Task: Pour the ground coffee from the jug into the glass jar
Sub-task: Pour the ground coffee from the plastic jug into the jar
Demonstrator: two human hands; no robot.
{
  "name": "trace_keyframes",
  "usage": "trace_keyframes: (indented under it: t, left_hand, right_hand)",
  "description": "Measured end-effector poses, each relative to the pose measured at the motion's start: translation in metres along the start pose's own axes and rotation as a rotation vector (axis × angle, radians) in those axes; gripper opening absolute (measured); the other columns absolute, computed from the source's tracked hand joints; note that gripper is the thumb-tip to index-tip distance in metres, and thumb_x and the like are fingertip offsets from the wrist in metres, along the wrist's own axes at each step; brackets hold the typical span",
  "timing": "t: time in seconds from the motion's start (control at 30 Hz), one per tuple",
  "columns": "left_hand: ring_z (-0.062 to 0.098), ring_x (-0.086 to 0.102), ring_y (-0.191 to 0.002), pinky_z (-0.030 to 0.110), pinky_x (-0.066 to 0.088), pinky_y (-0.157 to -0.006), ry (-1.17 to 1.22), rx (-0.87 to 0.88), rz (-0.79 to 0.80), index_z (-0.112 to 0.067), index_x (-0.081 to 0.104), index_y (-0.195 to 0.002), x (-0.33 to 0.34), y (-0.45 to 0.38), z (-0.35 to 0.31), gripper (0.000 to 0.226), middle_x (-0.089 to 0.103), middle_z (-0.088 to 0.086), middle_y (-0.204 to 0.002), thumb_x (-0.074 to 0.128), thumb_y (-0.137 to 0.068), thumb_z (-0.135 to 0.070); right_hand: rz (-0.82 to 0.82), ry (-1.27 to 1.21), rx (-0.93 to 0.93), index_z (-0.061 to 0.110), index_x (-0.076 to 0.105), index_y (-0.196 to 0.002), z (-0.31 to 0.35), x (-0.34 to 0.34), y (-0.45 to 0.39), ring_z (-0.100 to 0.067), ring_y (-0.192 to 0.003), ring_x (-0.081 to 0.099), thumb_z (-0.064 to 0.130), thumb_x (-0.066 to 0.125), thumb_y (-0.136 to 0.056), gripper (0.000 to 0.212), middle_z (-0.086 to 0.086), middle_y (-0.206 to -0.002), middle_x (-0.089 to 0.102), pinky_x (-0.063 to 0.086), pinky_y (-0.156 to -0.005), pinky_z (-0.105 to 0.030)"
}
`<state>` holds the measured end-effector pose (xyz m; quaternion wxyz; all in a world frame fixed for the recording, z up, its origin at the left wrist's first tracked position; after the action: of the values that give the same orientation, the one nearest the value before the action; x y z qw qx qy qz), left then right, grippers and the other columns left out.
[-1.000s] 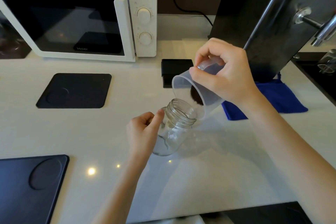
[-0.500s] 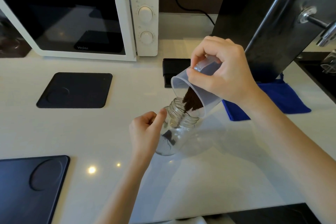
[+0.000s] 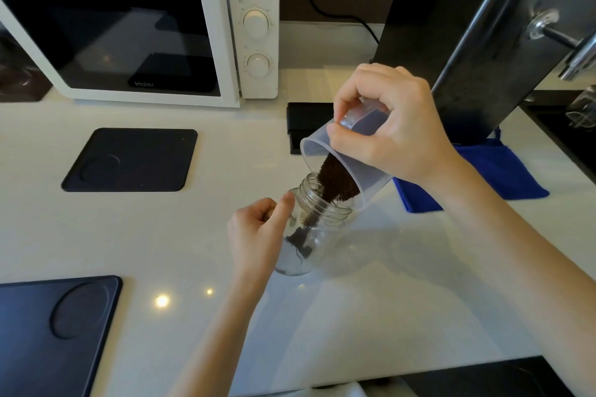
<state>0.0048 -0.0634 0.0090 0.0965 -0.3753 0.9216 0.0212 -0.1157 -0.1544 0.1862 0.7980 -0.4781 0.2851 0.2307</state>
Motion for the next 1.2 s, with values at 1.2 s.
trace_keyframes:
  t: [1.2]
  left_hand:
    - [0.011, 0.017, -0.043, 0.029, 0.016, -0.049, 0.022, -0.012, -0.001, -0.018, 0.024, -0.04, 0.0018, -0.0014, 0.0003, 0.056, 0.017, -0.007, -0.036, 0.064, -0.079, -0.026]
  right_hand:
    - [0.024, 0.019, -0.032, 0.01, 0.061, -0.071, 0.0057, 0.0004, -0.0008, -0.013, -0.072, 0.052, 0.027, 0.062, -0.071, 0.018, 0.0, -0.071, 0.06, 0.045, -0.068, -0.041]
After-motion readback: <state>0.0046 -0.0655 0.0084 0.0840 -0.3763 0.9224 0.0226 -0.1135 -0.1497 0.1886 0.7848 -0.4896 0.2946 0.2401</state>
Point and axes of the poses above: each hand's wrist, its own y-axis away from the middle knuckle, its own x-axis out of the palm, z = x × y, the point moved 9 cm from there along -y, towards the middle knuckle
